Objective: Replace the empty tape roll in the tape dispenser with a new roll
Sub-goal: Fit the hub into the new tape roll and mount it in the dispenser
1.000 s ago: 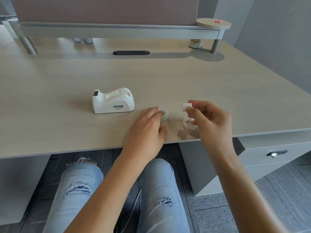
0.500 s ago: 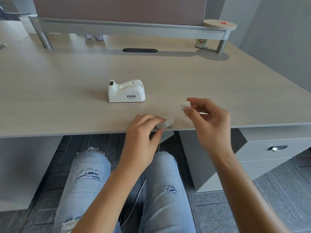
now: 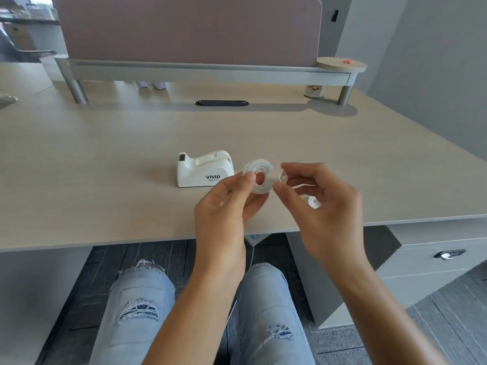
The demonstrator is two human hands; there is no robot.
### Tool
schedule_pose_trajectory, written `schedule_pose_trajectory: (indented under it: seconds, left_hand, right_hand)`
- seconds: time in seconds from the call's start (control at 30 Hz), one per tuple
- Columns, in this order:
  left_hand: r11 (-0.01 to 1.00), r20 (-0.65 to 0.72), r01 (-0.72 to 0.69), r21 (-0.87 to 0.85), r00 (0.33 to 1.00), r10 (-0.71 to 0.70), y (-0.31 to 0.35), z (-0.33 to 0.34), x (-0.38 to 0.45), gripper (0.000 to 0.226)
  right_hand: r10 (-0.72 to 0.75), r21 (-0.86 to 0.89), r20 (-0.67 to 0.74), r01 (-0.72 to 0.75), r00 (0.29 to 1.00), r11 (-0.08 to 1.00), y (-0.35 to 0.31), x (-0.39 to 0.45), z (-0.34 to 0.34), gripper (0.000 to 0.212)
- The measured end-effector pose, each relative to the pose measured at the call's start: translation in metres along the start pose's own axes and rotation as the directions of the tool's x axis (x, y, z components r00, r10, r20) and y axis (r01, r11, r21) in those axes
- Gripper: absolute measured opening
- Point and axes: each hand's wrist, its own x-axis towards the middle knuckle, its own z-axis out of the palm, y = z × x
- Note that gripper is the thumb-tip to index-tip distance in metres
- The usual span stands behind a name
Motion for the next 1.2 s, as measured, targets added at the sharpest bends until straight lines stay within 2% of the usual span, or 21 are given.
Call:
schedule_pose_trajectory:
  seconds: [0.23, 0.37, 0.53, 0.73, 0.87, 0.97, 1.2]
  left_hand:
    - [0.998, 0.030, -0.056, -0.017, 0.998, 0.056, 0.001, -0.006, 0.016, 0.020]
    - [0.996, 0.048, -0.087, -0.008, 0.995, 0.087, 0.003, -0.010, 0.022, 0.019]
    - [0.995, 0.070, -0.099, 0.032, 0.993, 0.097, 0.001, -0.011, 0.025, 0.020]
    - [0.995, 0.053, -0.101, 0.028, 0.994, 0.099, 0.003, -0.014, 0.029, 0.022]
    - [0.993, 0.030, -0.113, 0.041, 0.993, 0.112, 0.003, -0.015, 0.028, 0.021]
    - [0.989, 0.029, -0.131, 0.068, 0.991, 0.130, 0.005, -0.015, 0.027, 0.020]
    - [0.963, 0.052, -0.206, 0.171, 0.978, 0.200, 0.004, -0.014, 0.022, 0.021]
  right_hand:
    - [-0.125, -0.083, 0.038, 0.128, 0.991, 0.988, 0.003, 0.018, 0.017, 0.018]
    - [-0.189, -0.140, 0.076, 0.198, 0.979, 0.970, 0.009, 0.025, 0.020, 0.023]
    - [-0.227, -0.116, 0.101, 0.238, 0.969, 0.964, 0.012, 0.029, 0.027, 0.026]
    - [-0.061, 0.118, 0.117, 0.047, 0.991, 0.992, 0.010, 0.032, 0.031, 0.025]
    - [0.087, 0.221, 0.085, -0.104, 0.993, 0.970, 0.008, 0.037, 0.031, 0.023]
    - [0.152, 0.246, 0.134, -0.181, 0.979, 0.952, 0.005, 0.040, 0.028, 0.012]
    - [0.150, 0.251, 0.161, -0.187, 0.976, 0.950, 0.000, 0.039, 0.021, 0.015]
